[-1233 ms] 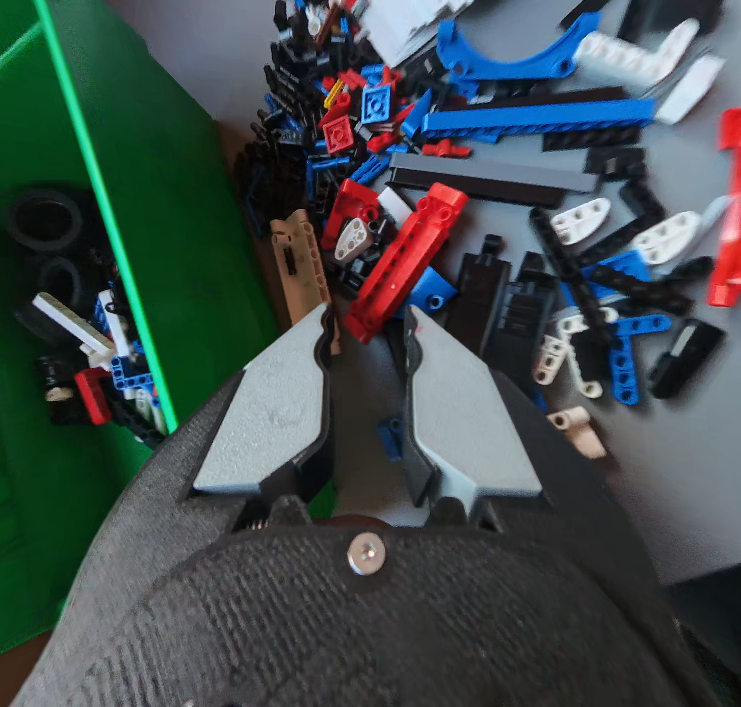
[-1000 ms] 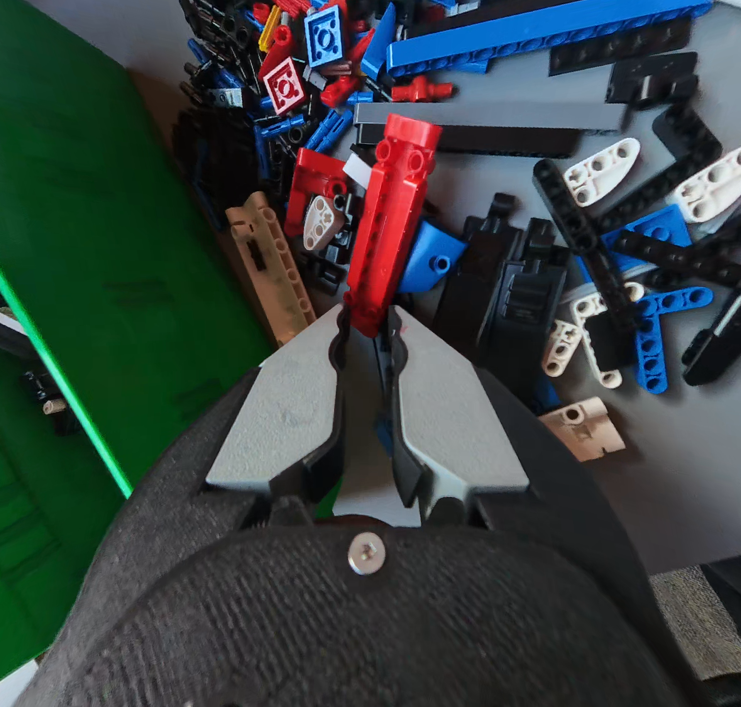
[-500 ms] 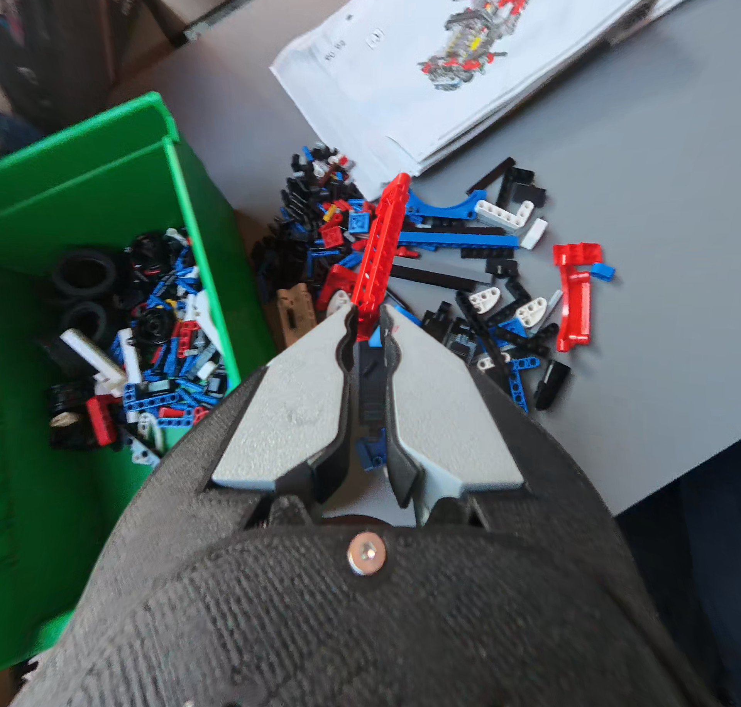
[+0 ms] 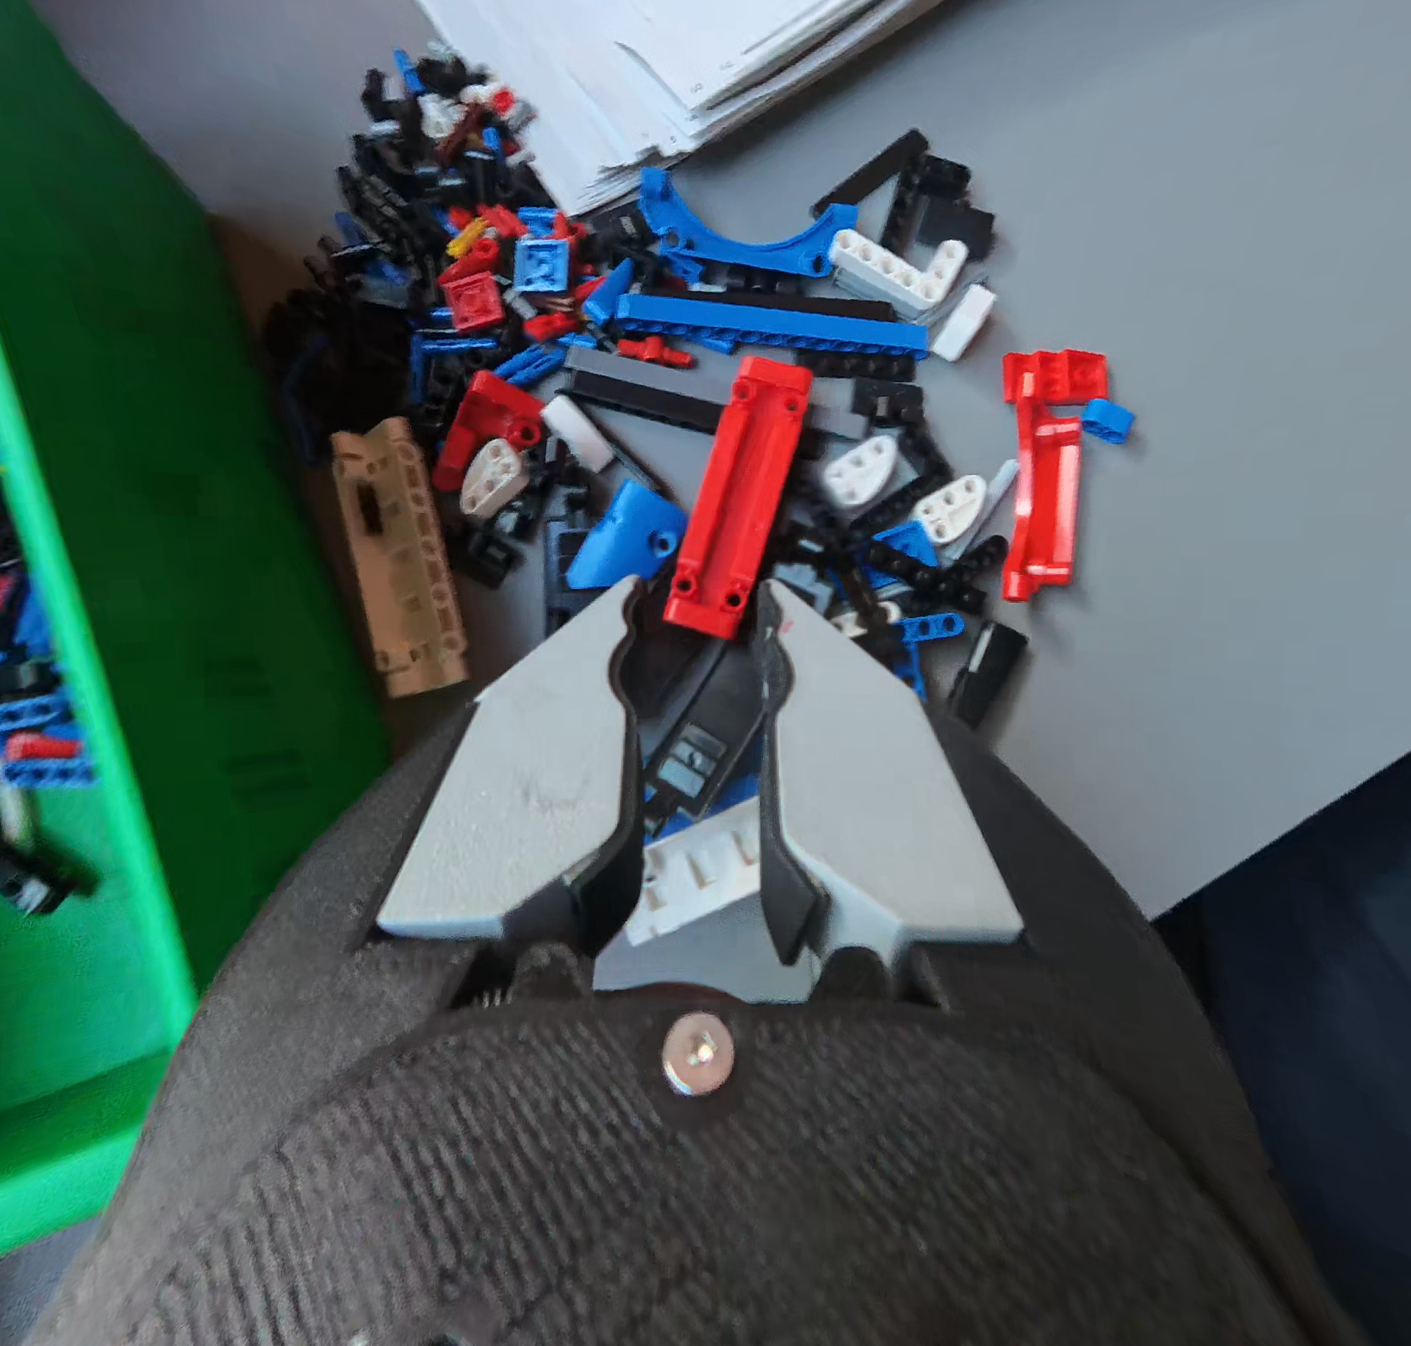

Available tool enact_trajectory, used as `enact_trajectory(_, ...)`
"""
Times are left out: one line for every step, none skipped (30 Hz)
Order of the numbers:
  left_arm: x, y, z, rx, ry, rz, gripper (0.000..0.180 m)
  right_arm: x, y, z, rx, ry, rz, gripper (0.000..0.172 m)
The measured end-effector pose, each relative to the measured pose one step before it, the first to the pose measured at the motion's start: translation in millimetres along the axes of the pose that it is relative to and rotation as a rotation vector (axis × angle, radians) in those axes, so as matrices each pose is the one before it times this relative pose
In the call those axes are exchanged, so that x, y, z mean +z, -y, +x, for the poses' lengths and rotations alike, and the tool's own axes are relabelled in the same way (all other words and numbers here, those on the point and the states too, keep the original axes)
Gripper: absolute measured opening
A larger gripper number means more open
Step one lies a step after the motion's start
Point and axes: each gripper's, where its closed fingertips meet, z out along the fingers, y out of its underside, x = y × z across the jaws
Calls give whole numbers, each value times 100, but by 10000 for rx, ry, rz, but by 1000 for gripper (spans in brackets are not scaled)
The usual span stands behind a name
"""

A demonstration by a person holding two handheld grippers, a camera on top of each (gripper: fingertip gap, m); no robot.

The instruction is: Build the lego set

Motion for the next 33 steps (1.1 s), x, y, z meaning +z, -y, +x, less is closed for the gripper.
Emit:
enact_trajectory(-295, 22, -801, -105, 352, 68, 23, -23, 35, -11, 3, 8, 19, 45)
enact_trajectory(-199, 151, -587, -110, 233, 70, 19, -8, 23, 5, 10, 8, 20, 44)
enact_trajectory(-142, 249, -386, -97, 136, 57, 18, -35, 35, -8, 12, 12, 23, 44)
enact_trajectory(-72, 344, -222, -37, 83, 54, 18, -24, 30, -11, 11, 13, 27, 44)
enact_trajectory(46, 393, 43, 37, -38, 30, 18, -27, 41, 4, 12, 9, 25, 44)
enact_trajectory(243, 434, 165, 85, -93, -31, 17, -21, 26, -2, 11, 11, 22, 44)
enact_trajectory(482, 375, 44, 133, -27, -140, 15, -6, 12, -15, 10, 17, 12, 44)
enact_trajectory(698, 303, -178, 169, 79, -229, 13, -7, 10, -22, 11, 24, 2, 44)
enact_trajectory(809, 290, -384, 139, 175, -209, 12, -10, 8, -45, 7, 28, 6, 44)
enact_trajectory(820, 183, -383, 99, 165, -234, 12, -45, 39, -45, 0, 22, 26, 44)
enact_trajectory(785, 130, -311, 110, 140, -213, 12, -58, 68, -37, 4, 14, 48, 44)
enact_trajectory(747, 31, -237, 116, 140, -204, 12, -80, 92, -31, 19, 16, 68, 44)
enact_trajectory(661, -113, -88, 144, 93, -230, 10, -84, 89, -5, 28, 15, 66, 44)
enact_trajectory(518, -13, -184, 150, 177, -104, 5, -72, 67, 12, 30, 9, 54, 43)
enact_trajectory(148, -13, -379, 168, 300, -20, 2, -44, 67, 23, 36, 14, 46, 43)
enact_trajectory(-102, -108, -43, 98, 36, -43, 2, -40, 37, 9, 42, 25, 31, 43)
enact_trajectory(-386, 41, 93, 1, -103, 106, 0, -19, 25, 13, 37, 25, 21, 43)
enact_trajectory(-579, 169, 272, 46, -210, 266, 0, -16, 26, -3, 22, 23, 22, 43)
enact_trajectory(-680, 162, 178, 60, -124, 346, 0, -15, 33, -22, 9, 19, 21, 43)
enact_trajectory(-670, -124, -174, -151, 60, 128, 0, 1, 18, -7, 5, 18, 14, 43)
enact_trajectory(-597, -325, -255, -147, 82, 30, 0, 10, 8, -11, 10, 20, 7, 43)
enact_trajectory(-513, -500, -148, -106, 21, -62, 0, 25, -9, -13, 19, 25, -1, 43)
enact_trajectory(-456, -550, -254, -163, 78, -113, 0, 8, -6, -13, 24, 32, -3, 43)
enact_trajectory(-425, -450, -349, -194, 137, -56, 0, -11, 12, -12, 18, 20, 8, 43)
enact_trajectory(-373, -287, -222, -175, 80, 20, 0, -9, 25, 10, 9, 4, 20, 43)
enact_trajectory(-260, -224, 66, -114, -63, 36, 0, -16, 23, 7, 7, 2, 20, 43)
enact_trajectory(-36, -286, 314, -47, -176, -36, 0, -9, 25, 14, 10, 3, 11, 43)
enact_trajectory(269, -525, 394, 1, -219, -208, 10, 5, -1, 9, 12, 5, 0, 43)
enact_trajectory(519, -669, 180, -17, -89, -343, 15, 2, -14, -8, 6, 10, -6, 42)
enact_trajectory(634, -644, 14, -44, 21, -329, 15, 7, 5, -21, -3, 10, -1, 42)
enact_trajectory(578, -676, 333, 50, -130, -340, 11, -16, -3, -23, -5, 3, 4, 42)
enact_trajectory(395, -416, 666, 121, -324, -176, 2, -15, 16, -15, 0, 2, 7, 42)
enact_trajectory(102, 46, 574, 65, -343, 83, 0, -30, 23, -5, 2, 0, 17, 42)
